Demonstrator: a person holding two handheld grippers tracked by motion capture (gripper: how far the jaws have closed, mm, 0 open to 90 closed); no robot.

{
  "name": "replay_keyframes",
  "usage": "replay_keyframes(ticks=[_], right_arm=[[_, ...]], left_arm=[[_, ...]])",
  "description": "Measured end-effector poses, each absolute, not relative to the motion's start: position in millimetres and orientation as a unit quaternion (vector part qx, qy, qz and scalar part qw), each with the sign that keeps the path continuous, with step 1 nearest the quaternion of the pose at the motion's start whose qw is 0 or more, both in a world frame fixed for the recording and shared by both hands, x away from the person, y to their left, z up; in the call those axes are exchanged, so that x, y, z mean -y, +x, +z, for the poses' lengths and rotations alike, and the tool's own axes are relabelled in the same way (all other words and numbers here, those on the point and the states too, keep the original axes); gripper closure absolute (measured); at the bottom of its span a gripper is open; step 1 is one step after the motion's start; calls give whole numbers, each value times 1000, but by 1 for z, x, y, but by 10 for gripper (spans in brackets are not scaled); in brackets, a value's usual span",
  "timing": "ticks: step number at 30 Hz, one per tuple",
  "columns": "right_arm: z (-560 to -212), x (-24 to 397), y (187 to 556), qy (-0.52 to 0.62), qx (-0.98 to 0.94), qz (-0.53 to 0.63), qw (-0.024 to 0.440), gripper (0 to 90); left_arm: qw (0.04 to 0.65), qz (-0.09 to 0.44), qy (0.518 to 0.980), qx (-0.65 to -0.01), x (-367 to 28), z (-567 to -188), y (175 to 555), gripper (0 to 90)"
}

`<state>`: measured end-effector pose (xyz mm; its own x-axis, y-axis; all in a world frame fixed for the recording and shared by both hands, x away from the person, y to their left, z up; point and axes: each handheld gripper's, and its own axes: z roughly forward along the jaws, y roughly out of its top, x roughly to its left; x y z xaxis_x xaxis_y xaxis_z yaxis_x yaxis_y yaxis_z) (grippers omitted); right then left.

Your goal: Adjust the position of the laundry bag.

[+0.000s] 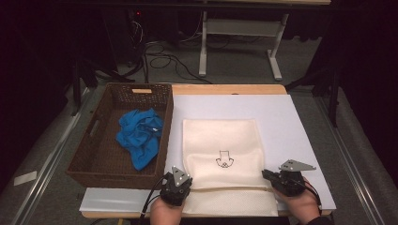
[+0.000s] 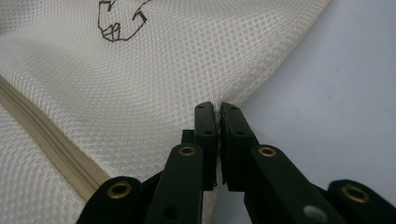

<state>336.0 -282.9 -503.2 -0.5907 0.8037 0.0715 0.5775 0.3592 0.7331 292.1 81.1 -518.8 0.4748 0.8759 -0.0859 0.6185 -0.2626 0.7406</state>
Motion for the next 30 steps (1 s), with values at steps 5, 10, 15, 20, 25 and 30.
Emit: replay_keyframes(ticks=[5,10,15,20,25,30], right_arm=[[-501,295,345,441,-799,375,162,876],[-500,303,356,454,-792,370,170,876],[-500,312,368,464,-784,370,180,876],[-501,319,379,471,-781,365,186,877],[-501,327,390,480,-777,363,187,876],[-503,328,398,481,-778,358,188,875]], left_arm=[[377,170,780,-469,-72,-519,301,871],[385,164,782,-462,-62,-518,311,870],[386,168,783,-458,-51,-517,327,869],[393,164,774,-468,-43,-521,339,868],[397,163,769,-474,-35,-522,348,866],[379,193,774,-469,-29,-521,352,861]])
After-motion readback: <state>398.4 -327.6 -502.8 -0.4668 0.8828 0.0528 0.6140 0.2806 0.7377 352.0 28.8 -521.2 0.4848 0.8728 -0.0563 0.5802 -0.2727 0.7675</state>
